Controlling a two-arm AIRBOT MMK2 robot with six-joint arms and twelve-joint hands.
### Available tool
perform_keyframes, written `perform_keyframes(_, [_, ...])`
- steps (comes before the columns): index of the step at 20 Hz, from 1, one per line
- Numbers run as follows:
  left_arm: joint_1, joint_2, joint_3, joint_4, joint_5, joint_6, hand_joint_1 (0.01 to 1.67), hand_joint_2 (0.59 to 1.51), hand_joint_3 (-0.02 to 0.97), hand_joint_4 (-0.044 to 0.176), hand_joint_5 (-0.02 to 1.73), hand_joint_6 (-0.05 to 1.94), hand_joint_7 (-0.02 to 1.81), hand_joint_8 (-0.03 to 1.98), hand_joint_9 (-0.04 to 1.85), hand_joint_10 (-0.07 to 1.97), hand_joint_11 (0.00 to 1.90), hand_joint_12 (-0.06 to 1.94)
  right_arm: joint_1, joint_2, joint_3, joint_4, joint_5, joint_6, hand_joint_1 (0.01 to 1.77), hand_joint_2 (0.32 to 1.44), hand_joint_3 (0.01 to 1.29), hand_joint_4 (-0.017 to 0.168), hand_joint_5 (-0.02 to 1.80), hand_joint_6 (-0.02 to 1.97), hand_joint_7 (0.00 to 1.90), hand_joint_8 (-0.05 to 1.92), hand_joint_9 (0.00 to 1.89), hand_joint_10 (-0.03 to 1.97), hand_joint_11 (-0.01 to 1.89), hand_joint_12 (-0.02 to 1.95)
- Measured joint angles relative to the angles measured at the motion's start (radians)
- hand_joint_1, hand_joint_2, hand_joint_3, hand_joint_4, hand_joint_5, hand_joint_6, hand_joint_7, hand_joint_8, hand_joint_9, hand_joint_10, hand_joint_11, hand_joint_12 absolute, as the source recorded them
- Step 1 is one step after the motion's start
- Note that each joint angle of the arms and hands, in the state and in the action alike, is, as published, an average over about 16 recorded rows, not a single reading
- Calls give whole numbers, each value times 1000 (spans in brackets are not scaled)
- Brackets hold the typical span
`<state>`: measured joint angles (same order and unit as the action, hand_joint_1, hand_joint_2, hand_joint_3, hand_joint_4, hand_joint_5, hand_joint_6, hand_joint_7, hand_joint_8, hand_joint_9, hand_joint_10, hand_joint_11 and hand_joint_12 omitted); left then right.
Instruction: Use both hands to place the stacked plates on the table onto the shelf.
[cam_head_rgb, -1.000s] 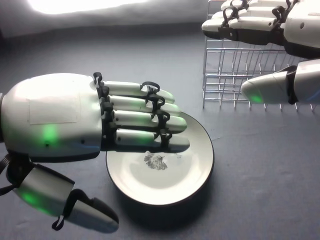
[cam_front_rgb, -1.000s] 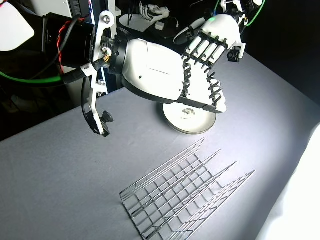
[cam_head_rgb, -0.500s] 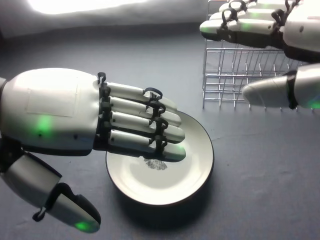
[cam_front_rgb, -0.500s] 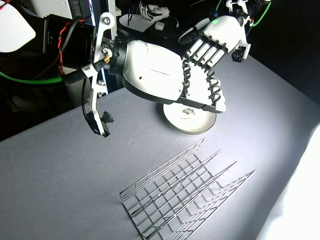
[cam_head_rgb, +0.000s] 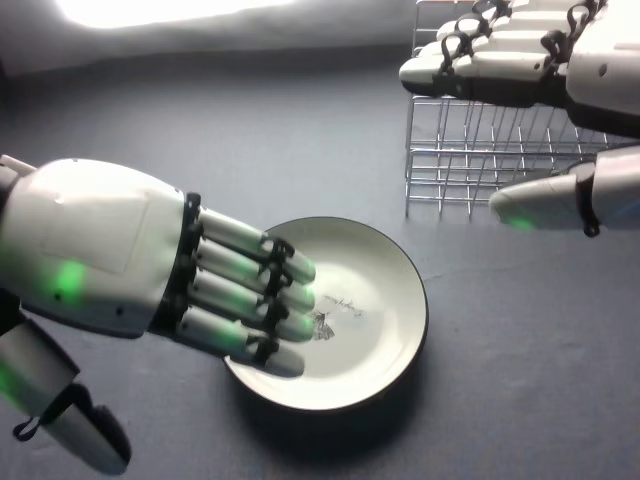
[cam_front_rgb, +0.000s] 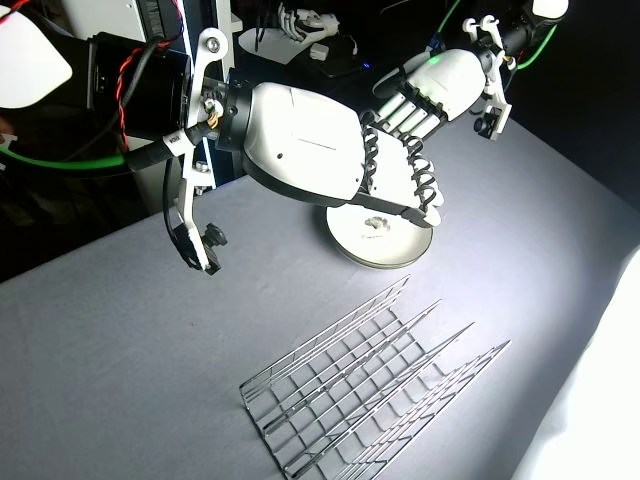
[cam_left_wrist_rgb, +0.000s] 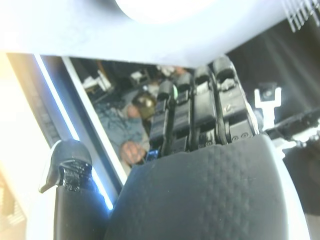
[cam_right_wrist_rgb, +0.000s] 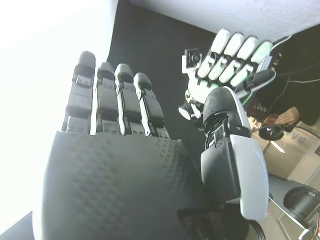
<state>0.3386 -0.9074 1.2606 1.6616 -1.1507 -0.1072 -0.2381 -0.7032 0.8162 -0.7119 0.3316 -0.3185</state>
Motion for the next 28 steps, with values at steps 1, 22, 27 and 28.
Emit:
perform_keyframes(1, [4, -5, 7, 15, 2, 0, 17, 1157, 3, 2, 173, 19, 149, 12, 139, 3, 39, 241, -2, 0, 0, -2, 3, 0, 202, 1302, 16, -2, 52, 26, 63, 17, 49, 13, 22, 212])
perform_keyframes(22, [113, -116, 140, 59, 147, -5, 16, 1186, 3, 3, 167, 18, 142, 11, 128, 3, 45, 241, -54, 2, 0, -67, 91, -1, 158, 1347, 17, 0, 124, 25, 155, 17, 133, 14, 21, 433])
perform_keyframes(27, [130, -134, 175, 57, 152, -11, 17, 1188, 3, 1, 163, 12, 144, 11, 130, 4, 56, 240, -64, 3, 0, -74, 108, -1, 172, 1347, 17, 1, 124, 26, 161, 17, 145, 13, 20, 466])
perform_keyframes(28, [134, -136, 180, 56, 153, -12, 17, 1188, 3, 0, 162, 10, 144, 11, 130, 4, 57, 240, -66, 3, 0, -75, 110, -1, 177, 1346, 17, 1, 124, 26, 162, 17, 147, 13, 20, 478])
